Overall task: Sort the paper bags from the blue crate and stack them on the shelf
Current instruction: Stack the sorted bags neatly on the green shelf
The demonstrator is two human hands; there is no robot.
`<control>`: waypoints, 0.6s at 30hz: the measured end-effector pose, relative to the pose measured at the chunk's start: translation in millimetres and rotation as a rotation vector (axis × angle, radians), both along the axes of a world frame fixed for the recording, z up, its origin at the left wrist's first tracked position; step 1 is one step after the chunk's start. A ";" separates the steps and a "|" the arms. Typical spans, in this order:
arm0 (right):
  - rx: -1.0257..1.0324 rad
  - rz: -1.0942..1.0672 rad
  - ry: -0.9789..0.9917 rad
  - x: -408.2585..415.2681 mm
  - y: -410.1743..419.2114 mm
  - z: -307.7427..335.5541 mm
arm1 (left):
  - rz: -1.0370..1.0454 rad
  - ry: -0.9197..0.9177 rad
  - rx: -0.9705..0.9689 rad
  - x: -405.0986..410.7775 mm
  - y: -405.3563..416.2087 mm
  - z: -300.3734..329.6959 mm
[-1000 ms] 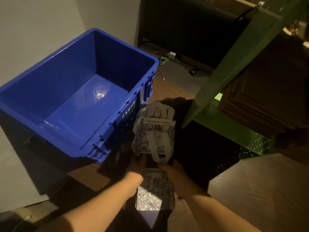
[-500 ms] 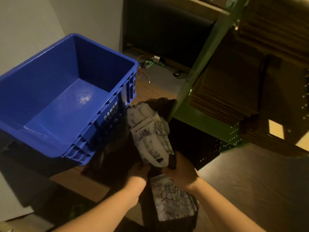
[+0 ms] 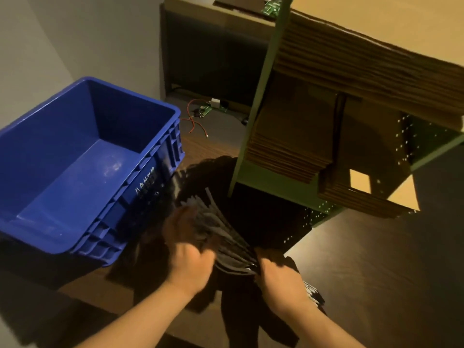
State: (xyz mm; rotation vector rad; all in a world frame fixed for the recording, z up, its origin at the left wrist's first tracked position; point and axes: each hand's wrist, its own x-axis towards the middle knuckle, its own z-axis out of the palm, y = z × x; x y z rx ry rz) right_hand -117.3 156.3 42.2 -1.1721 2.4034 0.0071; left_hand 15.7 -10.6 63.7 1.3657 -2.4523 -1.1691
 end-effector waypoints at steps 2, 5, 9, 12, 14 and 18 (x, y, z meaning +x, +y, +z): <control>-0.020 0.005 0.002 3.9 -0.9 -1.9 | -0.403 -0.139 -0.181 -13.2 5.3 17.0; -0.044 0.019 0.009 5.5 -0.6 -1.7 | -0.890 -0.208 -0.497 -40.8 3.5 6.4; -0.054 0.036 0.034 0.5 8.3 -1.1 | -1.032 -0.332 -0.540 -59.2 -11.4 -23.2; -0.028 0.025 0.060 -6.4 23.7 -2.2 | -1.013 -0.306 -0.547 -56.1 -31.3 -36.2; -0.027 0.030 0.142 -10.3 41.7 -6.9 | -0.985 -0.295 -0.586 -50.2 -43.3 -42.4; -0.098 -0.071 0.226 -17.7 87.2 -24.0 | -0.910 -0.345 -0.557 -38.0 -71.4 -48.2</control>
